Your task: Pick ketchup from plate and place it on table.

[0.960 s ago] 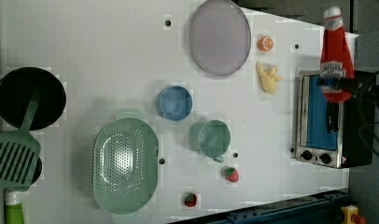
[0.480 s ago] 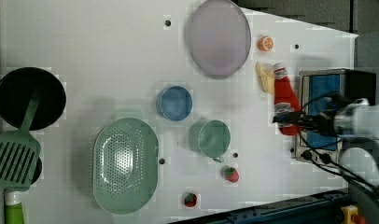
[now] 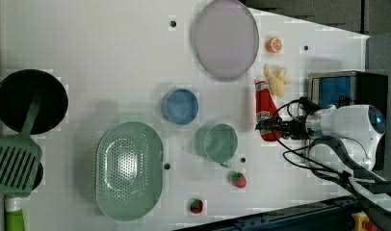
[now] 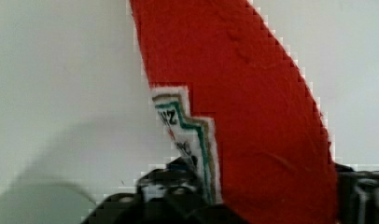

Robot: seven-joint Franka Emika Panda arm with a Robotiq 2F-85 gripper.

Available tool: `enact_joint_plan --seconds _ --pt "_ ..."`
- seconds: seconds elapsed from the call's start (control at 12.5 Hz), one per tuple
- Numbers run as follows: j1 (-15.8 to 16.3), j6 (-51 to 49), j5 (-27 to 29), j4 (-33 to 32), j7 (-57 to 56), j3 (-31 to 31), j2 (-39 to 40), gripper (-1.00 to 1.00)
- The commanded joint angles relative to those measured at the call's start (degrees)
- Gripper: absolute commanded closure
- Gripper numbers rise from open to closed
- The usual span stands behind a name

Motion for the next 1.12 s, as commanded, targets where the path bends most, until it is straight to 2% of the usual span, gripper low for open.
enact_joint_plan --seconds 0.08,0.16,0.4,0.56,1.12 --pt "0.6 4.8 0.3 1.0 2.5 0.3 -1.3 -0.78" --pt "0.7 4.9 0.2 1.3 2.5 0.5 -1.6 -1.00" --pt "0.7 1.4 0.3 2.9 3.8 1.1 -5.3 -1.00" --pt "0.7 -6.4 0.5 6.3 10.3 1.6 -9.7 -1.00" --pt "0.7 -36.2 0.6 25.5 28.3 3.4 -23.1 -1.00"
